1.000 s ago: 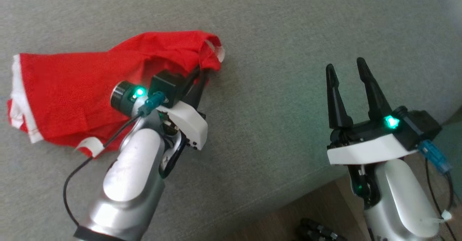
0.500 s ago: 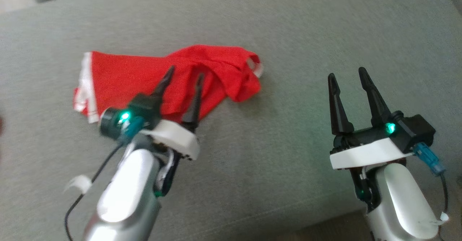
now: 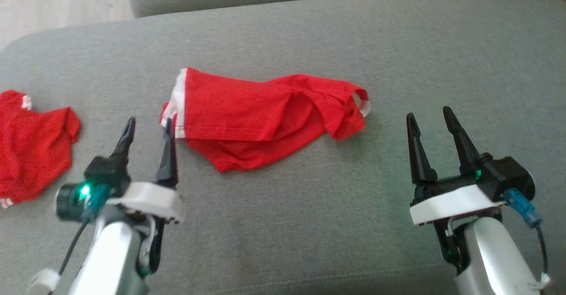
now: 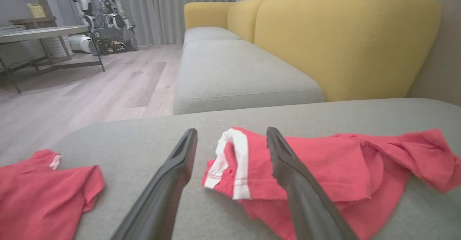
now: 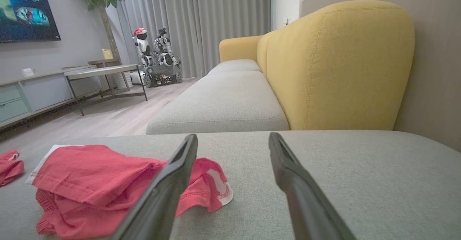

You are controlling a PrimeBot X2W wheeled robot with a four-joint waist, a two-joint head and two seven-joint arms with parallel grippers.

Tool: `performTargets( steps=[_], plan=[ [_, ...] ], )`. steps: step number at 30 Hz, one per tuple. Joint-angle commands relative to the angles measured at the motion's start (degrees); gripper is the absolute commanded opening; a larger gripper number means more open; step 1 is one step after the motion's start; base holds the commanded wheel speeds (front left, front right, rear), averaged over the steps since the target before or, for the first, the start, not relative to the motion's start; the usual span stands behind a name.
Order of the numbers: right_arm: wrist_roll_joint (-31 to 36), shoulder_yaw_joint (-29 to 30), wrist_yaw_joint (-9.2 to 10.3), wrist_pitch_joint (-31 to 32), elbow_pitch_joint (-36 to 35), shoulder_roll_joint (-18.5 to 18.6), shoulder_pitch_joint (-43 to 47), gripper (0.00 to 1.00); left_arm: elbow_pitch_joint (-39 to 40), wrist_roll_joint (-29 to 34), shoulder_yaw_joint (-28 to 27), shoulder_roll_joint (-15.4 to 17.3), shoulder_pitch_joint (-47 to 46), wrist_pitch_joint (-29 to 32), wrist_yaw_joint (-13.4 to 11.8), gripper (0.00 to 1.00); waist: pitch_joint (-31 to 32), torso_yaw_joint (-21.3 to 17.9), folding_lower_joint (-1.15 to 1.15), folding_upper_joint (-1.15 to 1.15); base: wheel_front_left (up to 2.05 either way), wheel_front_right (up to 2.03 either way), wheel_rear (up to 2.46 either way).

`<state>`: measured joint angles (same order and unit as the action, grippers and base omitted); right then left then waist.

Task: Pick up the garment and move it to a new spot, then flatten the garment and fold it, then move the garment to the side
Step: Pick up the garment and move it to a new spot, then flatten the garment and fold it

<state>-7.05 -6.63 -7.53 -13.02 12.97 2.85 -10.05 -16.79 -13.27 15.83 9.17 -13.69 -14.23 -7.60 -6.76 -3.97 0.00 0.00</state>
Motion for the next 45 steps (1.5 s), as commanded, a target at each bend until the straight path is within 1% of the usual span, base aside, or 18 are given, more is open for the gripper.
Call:
performTargets(
  steps=[1, 9, 20, 45],
  plan=[
    [0.7, -0.8, 0.04, 0.2, -1.4, 0.0, -0.6, 1.00, 2.9, -0.3, -3.1, 2.1, -0.4, -0.7, -0.5, 1.00, 0.9, 1.6, 0.00, 0.00, 0.00, 0.00, 0.00],
    [1.2, -0.4, 0.04, 0.4, -0.9, 0.0, -0.1, 1.00, 6.4, 0.0, -3.9, 2.4, 3.9, -0.7, -0.1, 1.00, 2.0, 2.5, 0.00, 0.00, 0.00, 0.00, 0.00],
    [0.5, 0.1, 0.04, 1.0, -1.1, 0.0, 2.7, 1.00, 7.1, 0.2, -3.8, 1.6, 8.0, -0.8, 1.0, 1.00, 4.6, 2.1, 0.00, 0.00, 0.00, 0.00, 0.00],
    [-0.1, 0.0, 0.04, 1.5, -1.7, 0.0, 2.6, 1.00, 5.9, -0.4, -4.3, 1.2, 7.6, -0.8, 1.2, 1.00, 3.9, 2.1, 0.00, 0.00, 0.00, 0.00, 0.00]
  ],
)
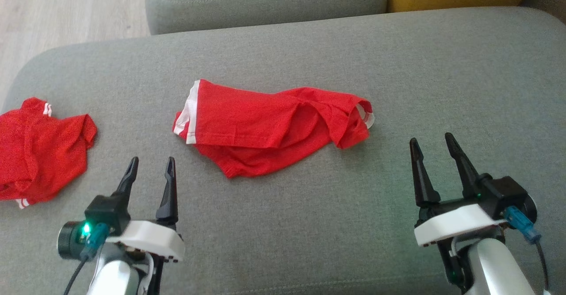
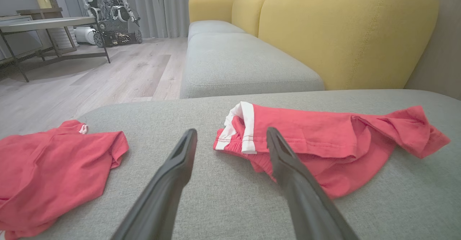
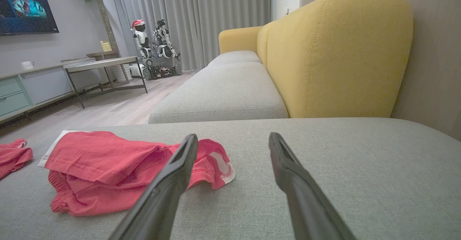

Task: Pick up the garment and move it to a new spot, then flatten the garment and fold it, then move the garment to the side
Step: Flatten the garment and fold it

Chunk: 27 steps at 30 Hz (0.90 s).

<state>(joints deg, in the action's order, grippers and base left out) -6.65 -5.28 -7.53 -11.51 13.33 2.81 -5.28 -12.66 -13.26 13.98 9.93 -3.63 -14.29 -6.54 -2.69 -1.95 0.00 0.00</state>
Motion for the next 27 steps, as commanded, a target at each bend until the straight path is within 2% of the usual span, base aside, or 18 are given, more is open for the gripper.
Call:
performTargets(
  steps=[1, 5, 10, 19, 27],
  plan=[
    [-0.5, -1.3, 0.04, -0.1, -2.0, 0.1, -2.2, 1.00, 1.7, -0.4, -2.5, 0.4, -2.5, -0.7, 0.1, 1.00, -0.1, 0.1, 0.00, 0.00, 0.00, 0.00, 0.00],
    [-0.2, -3.1, 0.04, 0.5, -1.1, 0.1, -3.5, 1.00, 1.6, -0.3, -2.2, 0.3, -3.6, -0.7, 0.5, 1.00, -1.1, 1.2, 0.00, 0.00, 0.00, 0.00, 0.00],
    [0.4, -10.9, 0.04, 2.8, 3.0, 0.7, -8.4, 1.00, 1.4, 0.2, -1.1, -0.6, -5.7, -0.7, 1.1, 1.00, -3.0, 3.7, 0.00, 0.00, 0.00, 0.00, 0.00],
    [0.0, -28.2, 0.04, 6.7, 14.9, 2.7, -21.6, 1.00, 0.6, 0.8, 0.5, -3.0, -9.9, -0.7, 2.5, 1.00, -7.2, 10.2, 0.00, 0.00, 0.00, 0.00, 0.00],
    [-0.2, -35.7, 0.04, 7.5, 26.5, 2.6, -31.5, 1.00, 0.5, 1.2, 0.6, -5.0, -11.7, -0.7, 3.1, 1.00, -10.0, 14.6, 0.00, 0.00, 0.00, 0.00, 0.00]
  ],
)
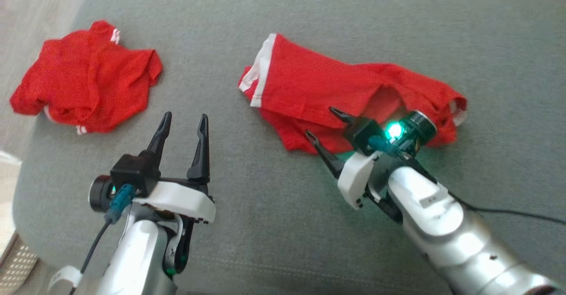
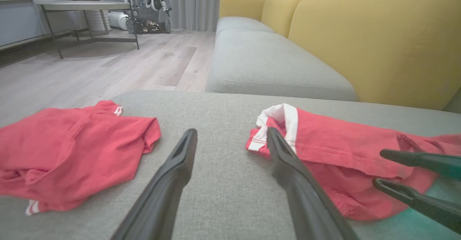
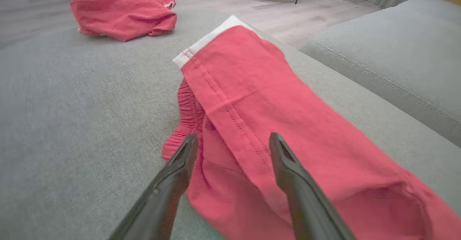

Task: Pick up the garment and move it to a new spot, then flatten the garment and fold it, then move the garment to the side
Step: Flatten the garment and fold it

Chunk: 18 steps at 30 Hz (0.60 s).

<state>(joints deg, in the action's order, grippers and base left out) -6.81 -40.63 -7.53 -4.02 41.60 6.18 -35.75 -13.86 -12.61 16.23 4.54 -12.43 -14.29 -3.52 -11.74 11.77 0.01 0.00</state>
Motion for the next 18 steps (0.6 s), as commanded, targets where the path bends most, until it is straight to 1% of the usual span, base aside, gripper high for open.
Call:
performTargets(
  steps=[1, 8, 9, 10, 11, 14, 18],
  plan=[
    [0.1, -1.1, 0.04, 0.0, -0.6, -0.9, -2.1, 1.00, 1.6, 0.6, -1.7, 0.2, -3.1, -0.7, 0.2, 1.00, -1.1, 1.2, -0.01, 0.00, 0.00, 0.00, 0.00],
    [0.4, -4.2, 0.04, 0.3, 8.1, -2.2, -8.3, 1.00, 1.7, 1.3, -1.9, -0.7, -3.9, -0.7, 0.6, 1.00, -2.3, 2.1, -0.01, 0.00, 0.00, 0.00, 0.00],
    [0.2, -4.1, 0.04, 0.3, 9.1, -2.3, -8.9, 0.50, 1.7, 1.4, -1.9, -0.8, -4.0, -0.7, 0.7, 1.00, -2.4, 2.2, -0.01, 0.00, 0.00, 0.00, 0.00],
    [-0.3, -4.1, 0.04, 0.2, 9.9, -2.5, -9.4, 0.28, 1.7, 1.5, -1.9, -0.8, -4.1, -0.7, 0.8, 1.00, -2.4, 2.2, -0.01, 0.00, 0.00, 0.00, 0.00],
    [-0.7, -3.9, 0.04, -0.2, 10.5, -2.6, -9.9, 0.01, 1.7, 1.6, -2.0, -0.9, -4.1, -0.7, 0.9, 1.00, -2.5, 2.2, -0.01, 0.00, 0.00, 0.00, 0.00],
    [-1.9, -3.2, 0.04, -1.3, 11.7, -2.9, -10.7, 0.00, 1.7, 2.0, -2.2, -1.1, -4.2, -0.7, 1.0, 1.00, -2.4, 1.9, -0.01, 0.00, 0.00, 0.00, 0.00],
    [-3.3, -2.1, 0.04, -3.3, 11.6, -3.0, -10.7, 0.00, 1.7, 2.3, -2.6, -1.2, -4.1, -0.7, 1.1, 1.00, -1.9, 1.2, -0.01, 0.00, 0.00, 0.00, 0.00]
  ],
)
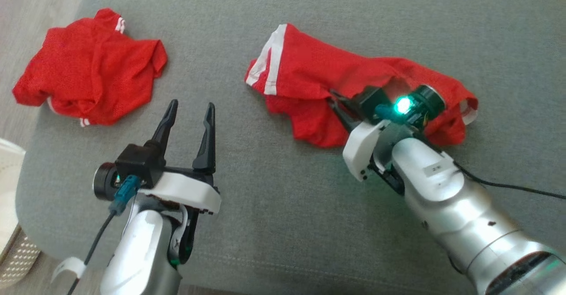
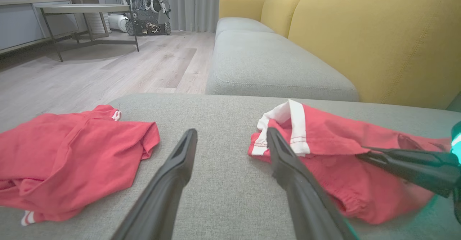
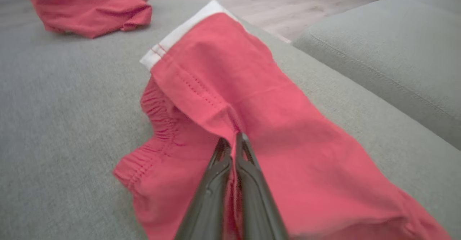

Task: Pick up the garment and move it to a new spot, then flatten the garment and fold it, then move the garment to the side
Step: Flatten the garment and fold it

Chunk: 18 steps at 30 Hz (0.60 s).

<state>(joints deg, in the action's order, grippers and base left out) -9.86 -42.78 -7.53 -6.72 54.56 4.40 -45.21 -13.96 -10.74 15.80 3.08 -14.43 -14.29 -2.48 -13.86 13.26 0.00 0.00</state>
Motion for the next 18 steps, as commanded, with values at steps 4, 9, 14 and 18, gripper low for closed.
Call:
performTargets(
  steps=[4, 9, 14, 18],
  plan=[
    [-2.7, 3.0, 0.04, -3.1, -3.2, -1.3, -0.4, 0.00, 1.9, 0.8, -2.7, 0.2, -1.5, -0.7, 0.2, 1.00, 1.1, -1.8, 0.00, 0.00, 0.00, 0.00, 0.00],
    [-6.9, 7.8, 0.04, -4.0, -7.8, -0.5, 3.3, 0.00, 2.0, 1.4, -3.5, 0.3, -0.5, -0.7, 0.4, 1.00, 2.4, -4.2, 0.00, 0.00, 0.00, 0.00, 0.00],
    [-11.2, 13.9, 0.04, -2.8, -14.1, 1.4, 10.0, 0.00, 1.9, 1.9, -4.2, 0.6, 0.4, -0.7, 0.8, 1.00, 3.0, -6.5, 0.00, 0.00, 0.00, 0.00, 0.00],
    [-15.6, 20.2, 0.04, -0.9, -18.9, 1.7, 17.4, 0.00, 1.9, 2.3, -4.2, 0.6, 0.7, -0.7, 1.0, 1.00, 2.9, -7.9, 0.00, 0.00, 0.00, 0.00, 0.00]
  ],
)
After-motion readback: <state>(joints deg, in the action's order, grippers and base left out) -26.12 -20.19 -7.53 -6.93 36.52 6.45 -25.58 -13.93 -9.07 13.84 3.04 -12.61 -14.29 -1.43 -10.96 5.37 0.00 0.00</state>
